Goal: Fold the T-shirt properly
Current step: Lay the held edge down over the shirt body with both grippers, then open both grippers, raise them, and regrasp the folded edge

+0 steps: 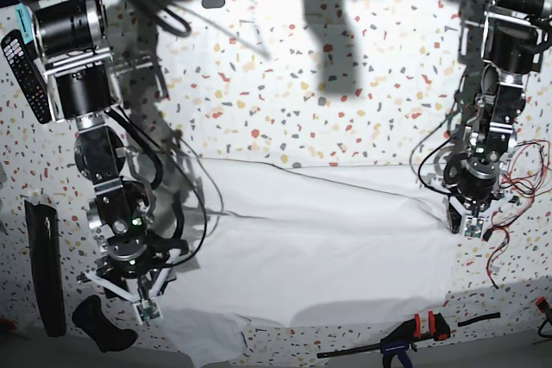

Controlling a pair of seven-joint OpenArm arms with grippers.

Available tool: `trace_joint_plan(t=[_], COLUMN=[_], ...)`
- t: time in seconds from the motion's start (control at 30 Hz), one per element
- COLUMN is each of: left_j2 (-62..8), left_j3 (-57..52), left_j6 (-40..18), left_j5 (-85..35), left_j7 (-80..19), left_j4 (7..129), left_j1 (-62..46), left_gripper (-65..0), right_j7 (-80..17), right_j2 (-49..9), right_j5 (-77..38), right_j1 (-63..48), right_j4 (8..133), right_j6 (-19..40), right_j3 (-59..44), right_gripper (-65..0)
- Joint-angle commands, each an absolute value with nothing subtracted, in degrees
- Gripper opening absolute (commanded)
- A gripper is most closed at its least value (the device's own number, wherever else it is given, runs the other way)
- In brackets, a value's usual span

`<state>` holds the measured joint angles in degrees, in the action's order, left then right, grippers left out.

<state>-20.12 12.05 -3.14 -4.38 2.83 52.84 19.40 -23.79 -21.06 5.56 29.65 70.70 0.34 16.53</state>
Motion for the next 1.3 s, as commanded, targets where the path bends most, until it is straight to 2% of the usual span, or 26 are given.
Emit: trace_joint_plan(t=[0.0, 0.5, 0.6, 0.7, 0.73, 0.8, 0.9, 1.0, 1.1, 1.27], left_j2=[-20.8, -20.8, -20.8, -20.8, -20.8, -20.8, -20.8, -20.8, -21.2, -23.9], left_j3=[11.7, 11.7, 11.7, 11.7, 11.7, 11.7, 11.7, 11.7, 11.7, 11.7], left_j6=[-2.6, -2.6, -2.6, -2.5, -2.5, -0.2, 2.2, 1.4, -4.2, -16.3], left_j5=[-4.6, -4.5, -1.3, 2.4, 3.7, 5.5, 6.4, 6.4, 7.2, 11.1], left_j7=[4.4, 4.6, 5.9, 7.5, 8.0, 9.1, 9.5, 7.5, 2.4, -5.8], left_j4=[53.5, 53.5, 53.5, 53.5, 53.5, 53.5, 53.7, 55.2, 59.9, 74.4], left_j1=[21.1, 21.1, 21.1, 21.2, 21.3, 21.3, 21.6, 21.4, 20.9, 17.5], left_gripper=[-65.0, -65.0, -65.0, -41.4, -37.0, -35.5, -35.6, -35.6, -35.7, -37.6], right_j7=[-22.3, -23.3, -24.9, -26.2, -26.6, -27.9, -29.7, -29.4, -30.9, -42.1], right_j2=[-21.6, -21.6, -21.6, -21.6, -21.6, -21.6, -21.6, -22.3, -23.7, -29.1], right_j5=[6.0, 6.3, 9.4, 12.1, 12.3, 13.3, 13.5, 9.3, 4.1, -5.8], right_j1=[31.6, 31.6, 31.6, 31.6, 31.6, 31.6, 31.7, 31.7, 31.5, 30.3], right_j4=[71.6, 71.6, 71.6, 71.6, 71.6, 71.6, 71.6, 73.2, 77.9, 90.0], right_j6=[-1.6, -2.2, -2.2, -2.2, -2.1, -1.7, 5.5, 19.1, 30.5, 38.7], right_j3=[16.1, 16.1, 16.1, 16.1, 16.1, 16.1, 16.1, 16.1, 16.1, 16.1], right_gripper=[-36.8, -36.8, -36.8, -36.8, -36.8, -36.8, -36.9, -37.0, -37.0, -37.0])
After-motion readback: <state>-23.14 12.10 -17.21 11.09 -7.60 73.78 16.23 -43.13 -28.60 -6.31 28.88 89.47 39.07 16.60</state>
